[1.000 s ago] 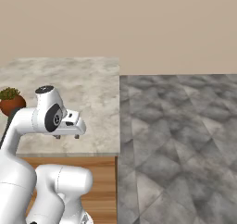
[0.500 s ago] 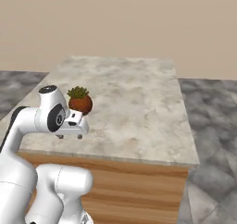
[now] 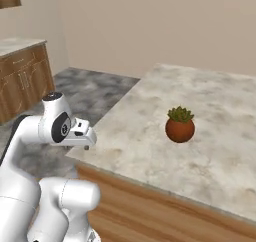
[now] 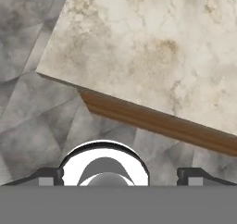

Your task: Place one of the steaks on the plate and the other in the bowl. Then place the bowl in the fridge.

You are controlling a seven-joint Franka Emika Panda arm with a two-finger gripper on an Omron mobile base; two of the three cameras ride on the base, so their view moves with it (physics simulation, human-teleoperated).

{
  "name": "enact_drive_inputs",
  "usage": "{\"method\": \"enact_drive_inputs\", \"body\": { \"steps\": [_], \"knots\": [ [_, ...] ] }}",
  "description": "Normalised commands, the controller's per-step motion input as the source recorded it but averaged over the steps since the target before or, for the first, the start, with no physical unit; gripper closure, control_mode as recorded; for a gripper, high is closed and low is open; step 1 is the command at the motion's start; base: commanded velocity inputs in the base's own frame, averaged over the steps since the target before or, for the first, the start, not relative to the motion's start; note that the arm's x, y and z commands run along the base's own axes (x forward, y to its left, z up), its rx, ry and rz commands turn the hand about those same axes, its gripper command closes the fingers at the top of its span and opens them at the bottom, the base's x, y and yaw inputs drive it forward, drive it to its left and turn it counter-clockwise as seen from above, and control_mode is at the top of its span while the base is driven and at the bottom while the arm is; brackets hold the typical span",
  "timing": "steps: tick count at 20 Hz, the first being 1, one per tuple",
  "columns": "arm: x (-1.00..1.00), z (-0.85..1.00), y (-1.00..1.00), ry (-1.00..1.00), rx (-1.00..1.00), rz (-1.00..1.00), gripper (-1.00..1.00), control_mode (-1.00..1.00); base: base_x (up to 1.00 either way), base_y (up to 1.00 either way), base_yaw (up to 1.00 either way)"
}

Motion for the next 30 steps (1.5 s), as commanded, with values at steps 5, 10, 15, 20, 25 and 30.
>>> {"method": "enact_drive_inputs", "body": {
  "steps": [5,10,15,20,25,30],
  "knots": [
    [0.0,0.0,0.0,0.0,0.0,0.0,-1.0,1.0,0.21,1.0,0.44],
    [0.0,0.0,0.0,0.0,0.0,0.0,-1.0,1.0,0.32,1.0,0.19],
    [0.0,0.0,0.0,0.0,0.0,0.0,-1.0,1.0,0.42,1.0,-0.21],
    [0.0,0.0,0.0,0.0,0.0,0.0,-1.0,1.0,0.77,1.0,-0.35],
    [0.0,0.0,0.0,0.0,0.0,0.0,-1.0,1.0,0.84,1.0,-0.17],
    [0.0,0.0,0.0,0.0,0.0,0.0,-1.0,1.0,0.98,0.74,0.18]
  ]
}}
